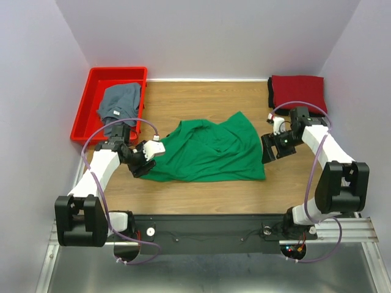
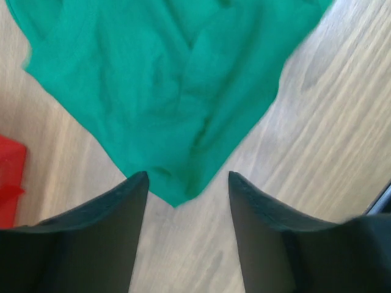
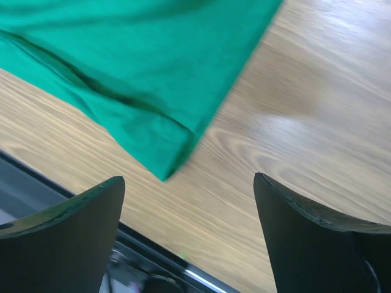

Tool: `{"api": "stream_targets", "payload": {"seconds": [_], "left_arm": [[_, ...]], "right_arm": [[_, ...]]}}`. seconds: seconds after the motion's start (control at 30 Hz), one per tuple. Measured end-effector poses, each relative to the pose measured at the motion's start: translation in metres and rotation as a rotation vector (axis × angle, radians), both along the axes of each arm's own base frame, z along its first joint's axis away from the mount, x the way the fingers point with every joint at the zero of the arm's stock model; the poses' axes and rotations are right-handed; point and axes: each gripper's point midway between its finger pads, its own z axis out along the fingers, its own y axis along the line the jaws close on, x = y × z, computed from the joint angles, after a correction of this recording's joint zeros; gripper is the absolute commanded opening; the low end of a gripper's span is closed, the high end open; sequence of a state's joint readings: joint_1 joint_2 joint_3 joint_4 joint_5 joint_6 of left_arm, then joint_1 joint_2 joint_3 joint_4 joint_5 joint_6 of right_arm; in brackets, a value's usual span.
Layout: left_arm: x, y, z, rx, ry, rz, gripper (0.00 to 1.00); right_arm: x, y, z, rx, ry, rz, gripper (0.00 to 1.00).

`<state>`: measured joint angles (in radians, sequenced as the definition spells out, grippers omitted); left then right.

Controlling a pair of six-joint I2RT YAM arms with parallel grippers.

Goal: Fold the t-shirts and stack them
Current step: Flatten the tshirt out

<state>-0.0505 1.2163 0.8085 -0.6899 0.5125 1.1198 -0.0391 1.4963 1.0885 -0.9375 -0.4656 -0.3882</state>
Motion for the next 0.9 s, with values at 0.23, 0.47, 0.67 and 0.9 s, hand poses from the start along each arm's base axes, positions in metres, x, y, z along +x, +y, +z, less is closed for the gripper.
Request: {"api": "stream_targets", "payload": {"seconds": [0.23, 0.47, 0.67, 0.9], "left_arm": [[-0.007, 0.006, 0.004, 0.024, 0.022, -0.01, 0.66], [0.01, -0.002, 0.01, -0.031, 0.091, 0.029, 0.62], [0.017, -0.003, 0.008, -0.057, 0.132, 0.076, 0.61], [0.021, -0.004, -0.003, -0.066, 0.183, 0.118, 0.6]], "right_arm": [[0.01, -0.018, 0.014, -0.095, -0.078, 0.087, 0.69], [0.023, -0.001, 0.002, -0.106, -0.069, 0.19, 0.62], [0.019, 0.016, -0.032, -0.119, 0.007, 0.262, 0.61], [0.008, 0.025, -0.049, -0.126, 0.053, 0.294, 0.58]]}}
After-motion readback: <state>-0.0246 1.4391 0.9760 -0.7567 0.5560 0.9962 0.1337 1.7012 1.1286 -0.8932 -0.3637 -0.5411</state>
